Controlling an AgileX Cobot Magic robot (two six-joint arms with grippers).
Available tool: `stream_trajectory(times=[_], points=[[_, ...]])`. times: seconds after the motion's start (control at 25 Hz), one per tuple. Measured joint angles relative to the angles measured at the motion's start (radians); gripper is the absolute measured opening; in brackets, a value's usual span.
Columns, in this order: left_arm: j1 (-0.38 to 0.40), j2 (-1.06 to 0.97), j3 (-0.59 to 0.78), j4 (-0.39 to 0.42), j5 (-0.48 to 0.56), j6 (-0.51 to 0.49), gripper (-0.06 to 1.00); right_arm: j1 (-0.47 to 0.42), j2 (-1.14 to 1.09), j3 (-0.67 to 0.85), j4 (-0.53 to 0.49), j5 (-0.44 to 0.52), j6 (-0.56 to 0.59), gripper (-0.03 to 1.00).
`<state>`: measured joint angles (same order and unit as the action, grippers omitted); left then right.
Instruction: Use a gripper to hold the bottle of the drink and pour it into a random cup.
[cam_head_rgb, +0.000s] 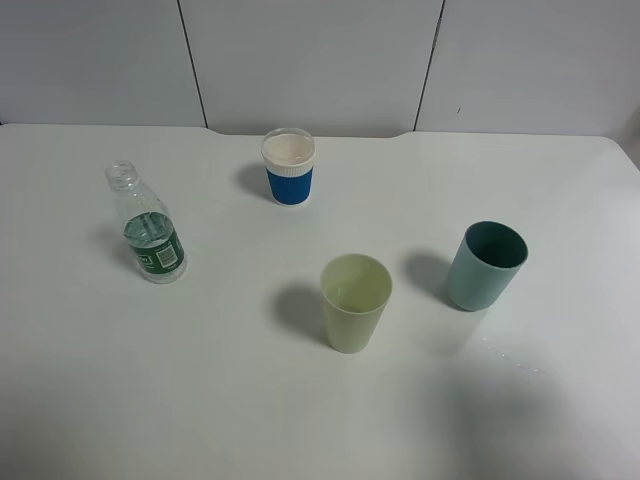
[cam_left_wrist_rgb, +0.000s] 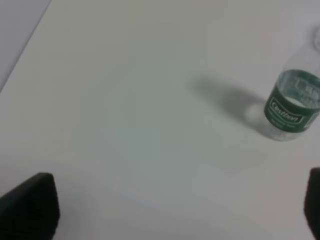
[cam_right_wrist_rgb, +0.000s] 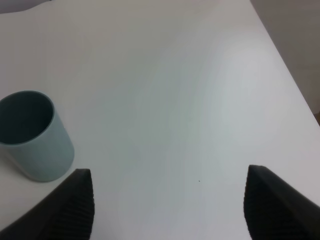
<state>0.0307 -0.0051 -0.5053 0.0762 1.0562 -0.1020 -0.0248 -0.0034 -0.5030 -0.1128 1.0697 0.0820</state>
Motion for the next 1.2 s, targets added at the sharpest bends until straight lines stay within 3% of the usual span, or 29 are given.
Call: stream_trajectory(times=[1.2], points=[[0.0, 0.0, 0.0, 0.0, 0.0, 0.0, 0.99, 0.0, 0.0, 0.0, 0.0, 0.0, 0.0, 0.63]])
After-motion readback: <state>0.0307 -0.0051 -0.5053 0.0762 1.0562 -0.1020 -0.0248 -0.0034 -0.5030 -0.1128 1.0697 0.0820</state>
